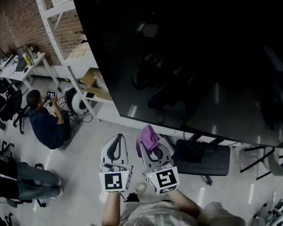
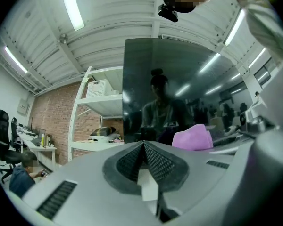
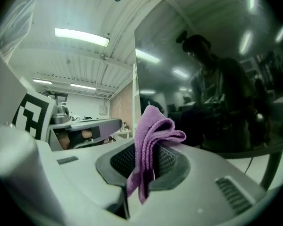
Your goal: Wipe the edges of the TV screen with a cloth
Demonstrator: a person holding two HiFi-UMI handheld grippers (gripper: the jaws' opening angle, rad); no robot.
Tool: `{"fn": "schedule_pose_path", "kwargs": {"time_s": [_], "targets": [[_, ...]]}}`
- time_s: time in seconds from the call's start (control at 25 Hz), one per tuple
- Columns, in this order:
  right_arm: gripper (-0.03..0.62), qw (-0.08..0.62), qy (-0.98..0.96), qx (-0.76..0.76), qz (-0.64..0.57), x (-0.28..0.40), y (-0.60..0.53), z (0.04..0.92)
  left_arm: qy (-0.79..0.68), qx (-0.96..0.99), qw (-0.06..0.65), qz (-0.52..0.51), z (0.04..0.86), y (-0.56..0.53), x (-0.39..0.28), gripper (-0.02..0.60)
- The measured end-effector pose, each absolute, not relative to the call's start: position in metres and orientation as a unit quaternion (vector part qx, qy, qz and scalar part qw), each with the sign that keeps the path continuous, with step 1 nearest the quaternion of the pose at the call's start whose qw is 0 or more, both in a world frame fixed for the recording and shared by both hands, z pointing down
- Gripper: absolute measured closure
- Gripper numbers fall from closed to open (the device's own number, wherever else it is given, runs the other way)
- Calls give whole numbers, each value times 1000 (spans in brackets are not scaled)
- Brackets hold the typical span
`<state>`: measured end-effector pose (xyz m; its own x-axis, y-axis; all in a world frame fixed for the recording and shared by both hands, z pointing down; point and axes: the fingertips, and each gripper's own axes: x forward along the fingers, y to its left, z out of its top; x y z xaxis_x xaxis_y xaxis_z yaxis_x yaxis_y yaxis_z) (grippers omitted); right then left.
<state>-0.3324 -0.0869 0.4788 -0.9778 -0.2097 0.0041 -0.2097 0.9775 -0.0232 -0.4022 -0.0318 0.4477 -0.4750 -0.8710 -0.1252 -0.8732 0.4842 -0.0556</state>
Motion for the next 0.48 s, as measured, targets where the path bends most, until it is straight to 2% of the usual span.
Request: {"fn": "schedule_pose_path", "kwargs": {"time_s": [0.16, 0.48], "targets": [[543, 33, -993, 111, 25, -377, -74, 521, 861, -506, 51, -4, 469, -6, -433, 566], [543, 52, -980, 180, 62, -456, -80, 585, 860, -510, 24, -20, 509, 20, -494, 566]]}}
